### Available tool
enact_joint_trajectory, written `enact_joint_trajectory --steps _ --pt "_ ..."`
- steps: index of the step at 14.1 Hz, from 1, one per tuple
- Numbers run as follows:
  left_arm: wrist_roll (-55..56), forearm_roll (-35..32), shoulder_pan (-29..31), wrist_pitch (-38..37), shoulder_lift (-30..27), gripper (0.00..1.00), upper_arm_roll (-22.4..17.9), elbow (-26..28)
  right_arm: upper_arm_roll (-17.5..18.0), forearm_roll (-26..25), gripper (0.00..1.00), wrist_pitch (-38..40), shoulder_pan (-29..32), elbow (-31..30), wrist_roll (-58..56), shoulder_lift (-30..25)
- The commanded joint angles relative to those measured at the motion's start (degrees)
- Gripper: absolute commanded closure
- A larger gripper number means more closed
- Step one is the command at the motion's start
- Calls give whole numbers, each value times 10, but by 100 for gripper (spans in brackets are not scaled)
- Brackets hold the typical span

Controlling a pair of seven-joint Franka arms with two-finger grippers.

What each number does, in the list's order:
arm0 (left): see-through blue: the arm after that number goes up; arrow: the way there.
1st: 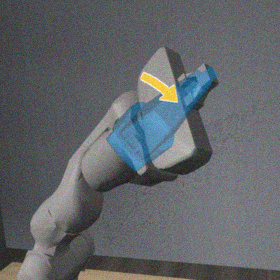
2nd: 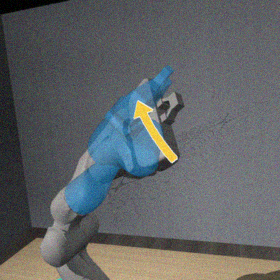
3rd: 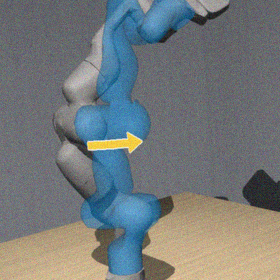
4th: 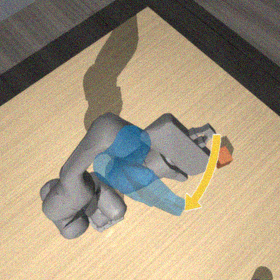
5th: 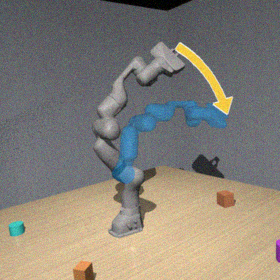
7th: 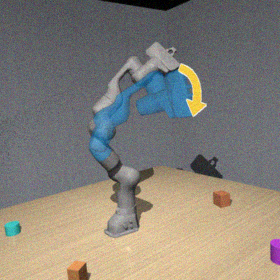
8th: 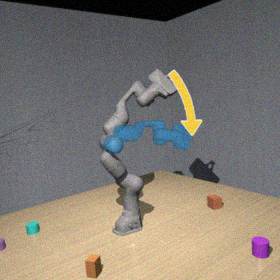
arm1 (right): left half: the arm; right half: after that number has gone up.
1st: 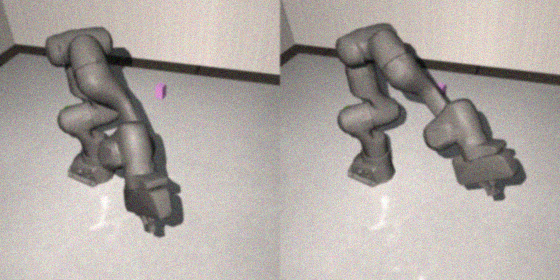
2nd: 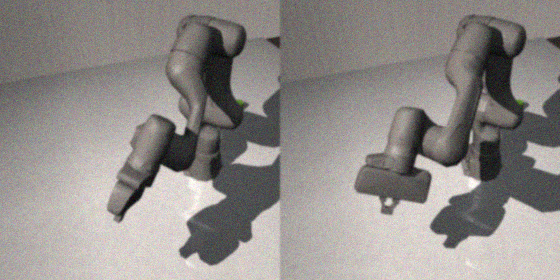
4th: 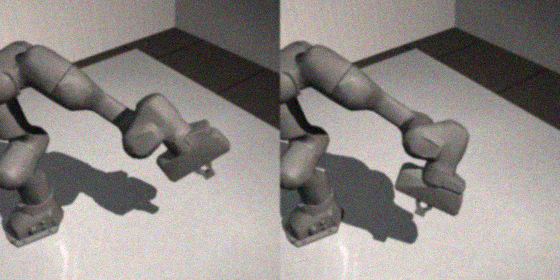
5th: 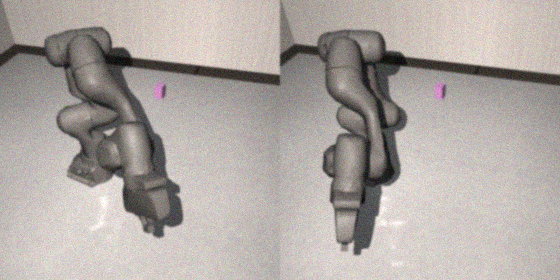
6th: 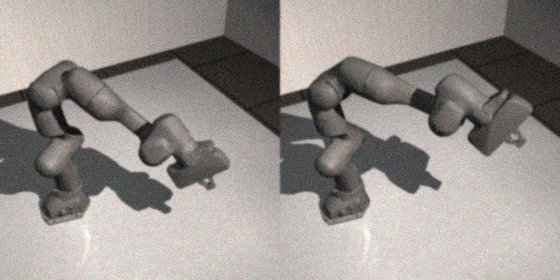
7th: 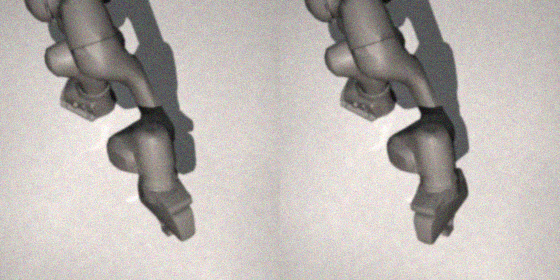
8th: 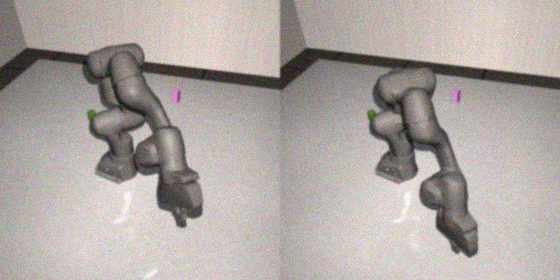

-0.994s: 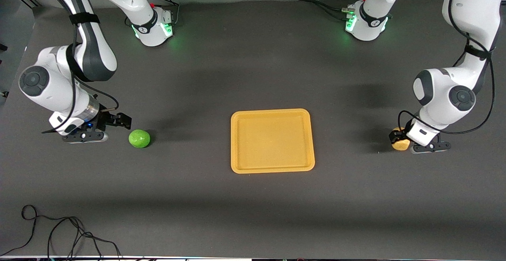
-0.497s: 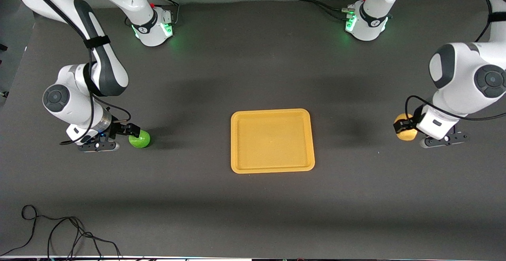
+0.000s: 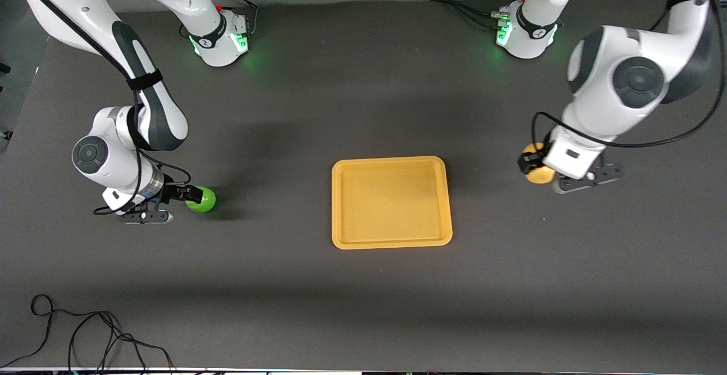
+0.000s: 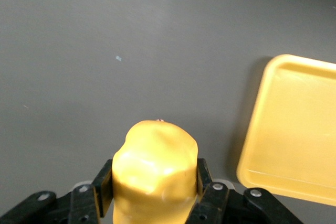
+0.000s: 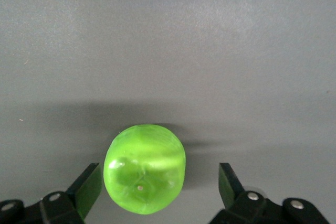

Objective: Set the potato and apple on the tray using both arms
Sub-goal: 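Carry the potato with the left gripper onto the yellow tray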

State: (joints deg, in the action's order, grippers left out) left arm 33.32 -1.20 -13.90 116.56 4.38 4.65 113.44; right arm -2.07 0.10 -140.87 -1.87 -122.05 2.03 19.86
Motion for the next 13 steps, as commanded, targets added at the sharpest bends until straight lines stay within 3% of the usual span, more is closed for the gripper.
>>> enact_joint_trajectory --steps 1,9,11,13 --pt "59 -8 -67 14 17 53 -8 -3 0 16 1 -4 -7 4 20 9" --pt "175 -62 -162 21 188 51 -8 -123 1 16 1 -14 -8 8 22 54" --pt "205 -64 -175 52 214 51 -9 -130 1 16 1 -14 -7 13 22 62" --pt "217 -75 -178 81 235 51 -9 -130 1 16 12 -12 -7 22 23 69"
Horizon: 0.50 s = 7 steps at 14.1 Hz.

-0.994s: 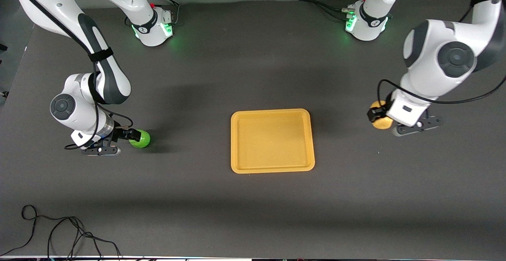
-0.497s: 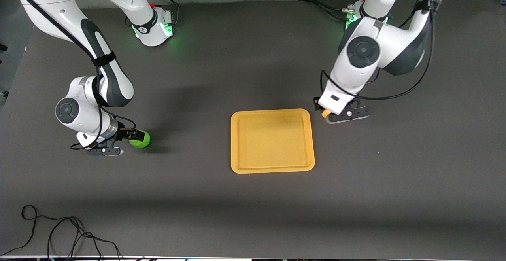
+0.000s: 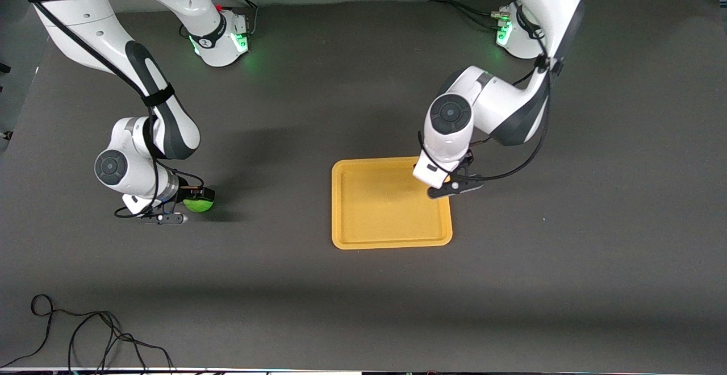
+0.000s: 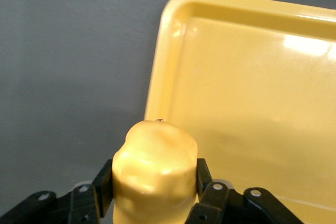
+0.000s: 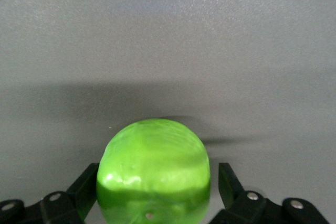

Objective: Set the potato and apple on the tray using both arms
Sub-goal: 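Carry the potato with the left gripper onto the yellow tray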

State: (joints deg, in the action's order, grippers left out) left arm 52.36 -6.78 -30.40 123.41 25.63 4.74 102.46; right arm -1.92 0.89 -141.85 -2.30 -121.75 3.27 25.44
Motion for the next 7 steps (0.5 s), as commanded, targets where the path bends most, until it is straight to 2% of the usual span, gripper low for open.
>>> enact_joint_trajectory --steps 1,4,7 --pt "28 -20 -13 25 35 50 -10 -20 0 8 26 -1 -3 23 11 15" --pt "29 -20 -13 67 68 50 -11 -21 2 11 50 28 -5 36 12 1" --pt "30 -27 -13 88 90 49 -12 -22 6 11 57 145 -11 101 12 -24"
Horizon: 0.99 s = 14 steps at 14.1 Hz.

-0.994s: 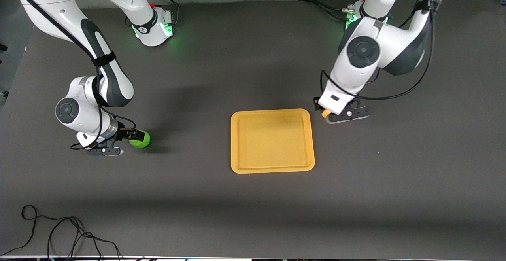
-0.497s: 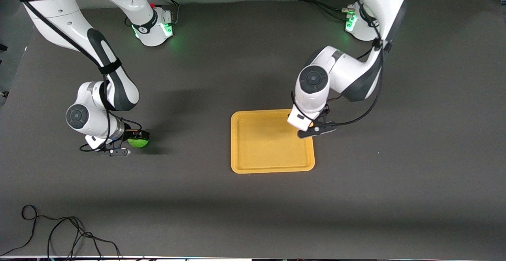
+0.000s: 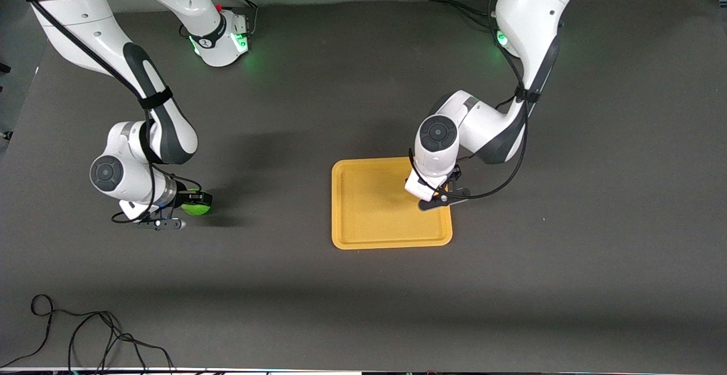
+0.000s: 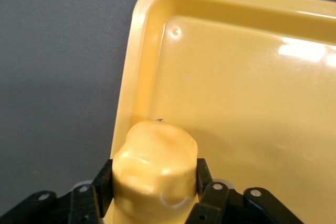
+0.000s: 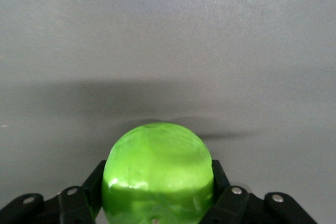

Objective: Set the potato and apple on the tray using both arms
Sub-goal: 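Carry the potato with the left gripper onto the yellow tray, then release the potato on the tray while the right gripper lifts the apple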

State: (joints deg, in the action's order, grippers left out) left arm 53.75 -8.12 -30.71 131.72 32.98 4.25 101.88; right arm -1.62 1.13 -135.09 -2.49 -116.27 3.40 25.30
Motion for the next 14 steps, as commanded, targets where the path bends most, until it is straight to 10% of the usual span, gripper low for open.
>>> enact_joint_trajectory --steps 1,5,6,14 --pt "15 -15 -10 5 18 48 -7 -16 2 9 57 118 -25 76 19 -24" --pt "14 -15 -9 5 23 24 -7 -23 4 13 58 186 -83 157 99 -17" --pt "12 -15 -9 5 24 4 -7 -26 3 22 58 186 -100 169 125 -17" --pt "7 -15 -4 -5 21 0 -8 -36 3 98 58 187 -211 266 240 19"
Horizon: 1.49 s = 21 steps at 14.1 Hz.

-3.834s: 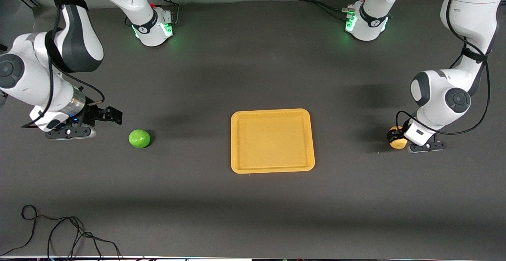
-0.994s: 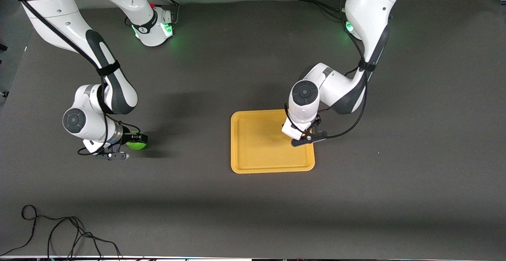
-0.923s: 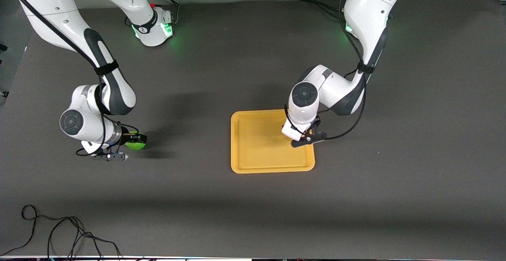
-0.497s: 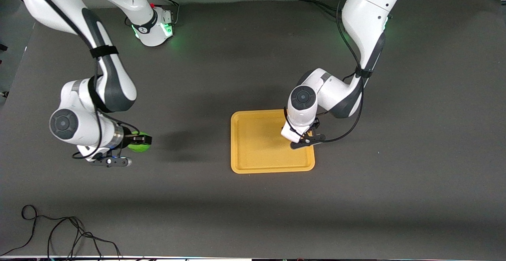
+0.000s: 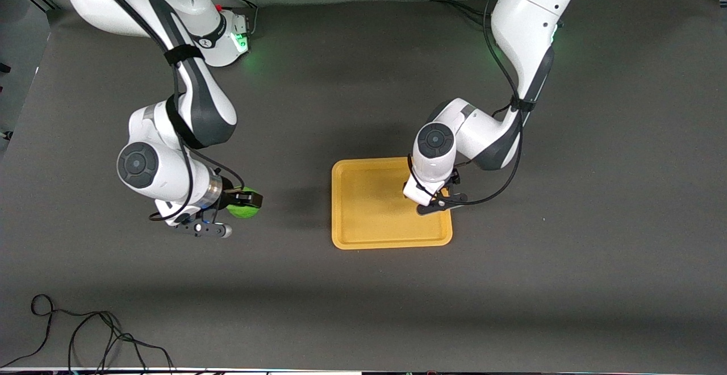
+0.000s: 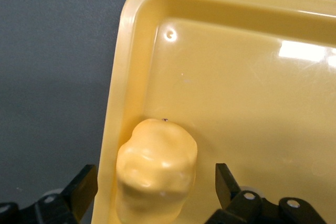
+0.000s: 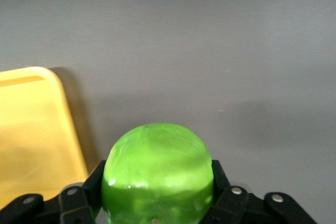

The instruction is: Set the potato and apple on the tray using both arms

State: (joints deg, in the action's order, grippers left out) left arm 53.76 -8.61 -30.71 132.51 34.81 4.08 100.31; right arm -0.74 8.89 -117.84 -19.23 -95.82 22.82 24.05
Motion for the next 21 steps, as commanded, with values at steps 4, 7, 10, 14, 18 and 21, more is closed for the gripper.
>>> enact_joint_trajectory --steps 4,7,10,14,18,21 --pt "-43 -4 35 -63 -49 0 -6 -43 -5 43 58 15 -94 170 101 110" --pt "-143 28 91 -128 -115 0 -4 -49 -6 41 58 9 -141 238 115 176" --pt "-245 68 154 -187 -181 0 -5 -49 -5 41 58 -38 -173 290 137 236" --pt "-350 62 223 -307 -255 0 -10 -48 -7 35 58 -61 -220 318 174 289" --pt "-484 71 281 -360 -290 0 -29 -46 -9 32 58 -60 -249 306 186 301" --pt "-542 73 312 -364 -300 0 -33 -45 -14 15 58 -61 -245 303 185 310"
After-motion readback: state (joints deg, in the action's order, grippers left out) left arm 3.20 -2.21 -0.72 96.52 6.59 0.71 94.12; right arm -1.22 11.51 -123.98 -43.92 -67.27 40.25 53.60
